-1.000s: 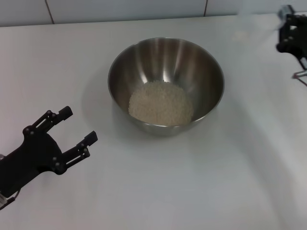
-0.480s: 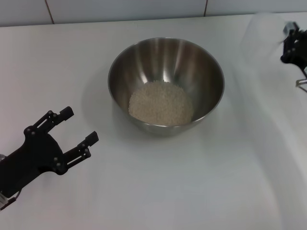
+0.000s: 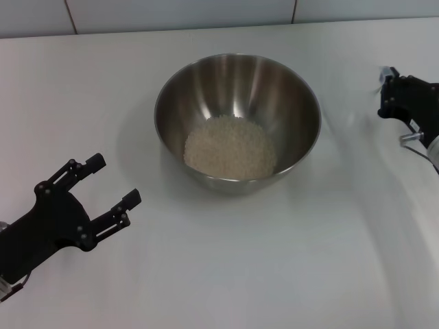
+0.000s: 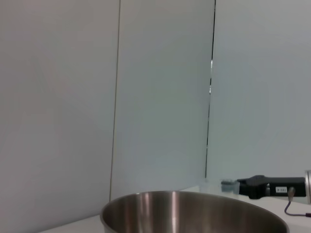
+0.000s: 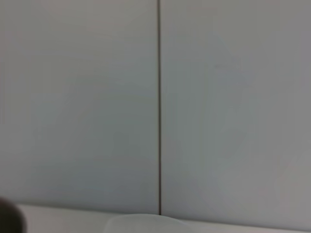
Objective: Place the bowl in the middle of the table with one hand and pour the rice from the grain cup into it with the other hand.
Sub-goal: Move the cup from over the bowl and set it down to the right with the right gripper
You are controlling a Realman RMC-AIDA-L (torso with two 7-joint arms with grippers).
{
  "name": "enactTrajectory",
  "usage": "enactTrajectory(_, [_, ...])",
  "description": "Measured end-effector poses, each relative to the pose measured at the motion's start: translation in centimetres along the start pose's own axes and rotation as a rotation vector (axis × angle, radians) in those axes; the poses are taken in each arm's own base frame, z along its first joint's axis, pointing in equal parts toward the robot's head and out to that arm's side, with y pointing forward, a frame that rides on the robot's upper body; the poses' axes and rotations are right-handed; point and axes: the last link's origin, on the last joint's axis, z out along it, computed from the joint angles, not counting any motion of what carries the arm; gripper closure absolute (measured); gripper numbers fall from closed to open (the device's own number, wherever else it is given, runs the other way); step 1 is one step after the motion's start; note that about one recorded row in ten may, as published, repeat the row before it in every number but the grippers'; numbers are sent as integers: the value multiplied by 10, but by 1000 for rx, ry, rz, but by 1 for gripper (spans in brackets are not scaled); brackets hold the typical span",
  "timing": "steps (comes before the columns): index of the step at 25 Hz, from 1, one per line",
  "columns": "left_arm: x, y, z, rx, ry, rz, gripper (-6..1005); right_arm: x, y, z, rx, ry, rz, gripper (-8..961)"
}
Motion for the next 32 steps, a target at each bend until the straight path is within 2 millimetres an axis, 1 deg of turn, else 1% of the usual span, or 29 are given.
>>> enactTrajectory(5, [1, 0, 0, -1, 3, 3, 159, 1, 5, 1, -8, 4, -11, 930])
enactTrajectory(23, [2, 1, -3, 0, 14, 2, 159, 5, 2, 3, 11, 37, 7, 813])
enactTrajectory(32, [3, 1, -3, -6, 22, 3, 159, 10, -1, -2, 24, 53, 14, 751])
